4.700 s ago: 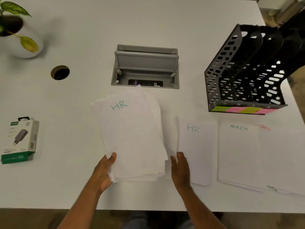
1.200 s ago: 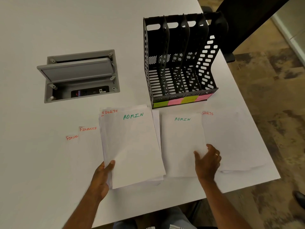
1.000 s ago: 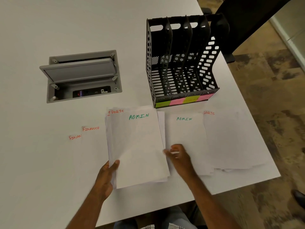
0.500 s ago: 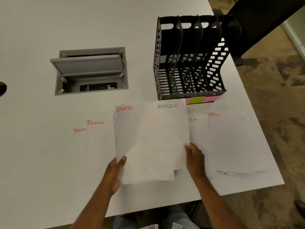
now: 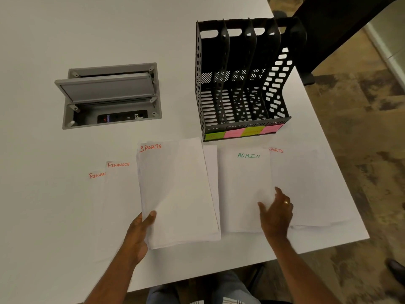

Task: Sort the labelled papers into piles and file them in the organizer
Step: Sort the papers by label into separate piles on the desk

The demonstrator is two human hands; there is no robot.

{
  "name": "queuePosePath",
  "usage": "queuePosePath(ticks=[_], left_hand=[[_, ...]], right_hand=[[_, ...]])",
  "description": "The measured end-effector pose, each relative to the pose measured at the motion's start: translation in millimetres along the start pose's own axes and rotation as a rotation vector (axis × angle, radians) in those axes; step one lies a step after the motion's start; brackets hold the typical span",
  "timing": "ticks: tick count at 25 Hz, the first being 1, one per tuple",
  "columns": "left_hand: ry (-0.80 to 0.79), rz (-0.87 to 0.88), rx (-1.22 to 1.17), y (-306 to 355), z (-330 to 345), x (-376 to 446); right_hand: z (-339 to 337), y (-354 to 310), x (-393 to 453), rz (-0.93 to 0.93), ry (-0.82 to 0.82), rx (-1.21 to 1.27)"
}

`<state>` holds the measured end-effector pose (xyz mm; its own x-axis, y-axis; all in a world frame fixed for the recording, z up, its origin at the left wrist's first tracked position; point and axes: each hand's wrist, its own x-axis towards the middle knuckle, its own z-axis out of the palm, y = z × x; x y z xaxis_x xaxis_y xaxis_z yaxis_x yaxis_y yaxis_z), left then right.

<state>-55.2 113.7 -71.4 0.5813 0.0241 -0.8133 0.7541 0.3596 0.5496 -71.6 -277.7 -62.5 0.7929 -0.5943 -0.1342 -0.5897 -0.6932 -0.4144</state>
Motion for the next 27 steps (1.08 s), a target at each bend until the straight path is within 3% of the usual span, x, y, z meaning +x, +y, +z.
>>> queuePosePath(ticks=[2, 4, 6, 15, 18, 21, 27], left_hand=[[-0.024, 0.002, 0.006, 0.4, 0.7, 0.0], [-0.043, 0.006, 0.010, 1.6, 4.2, -0.7], [-0.075, 0.000, 0.004, 3.3, 9.1, -2.8], [-0.144, -0.005, -0.018, 4.7, 33.1, -14.0], [-0.147, -0.005, -0.007, -2.2, 54.0, -11.0], [-0.162, -0.010, -0.013, -10.0, 75.2, -5.3], [-0.185, -0.020, 0.029, -25.6, 115.7, 4.5]], right_hand=[[2.1, -25.9, -12.2, -0.005, -0.053, 0.247], [7.8, -57.4, -30.4, 0.105, -0.328, 0.518], [18.8, -78.5, -48.0, 0.160, -0.530, 0.572], [15.6, -77.4, -53.6, 0.162, -0.336, 0.543], [6.5, -72.5, -52.7, 0.037, -0.227, 0.507], [-1.2, -65.4, -46.7, -0.055, -0.236, 0.491], [-17.6, -37.7, -15.9, 0.155, -0.349, 0.698]])
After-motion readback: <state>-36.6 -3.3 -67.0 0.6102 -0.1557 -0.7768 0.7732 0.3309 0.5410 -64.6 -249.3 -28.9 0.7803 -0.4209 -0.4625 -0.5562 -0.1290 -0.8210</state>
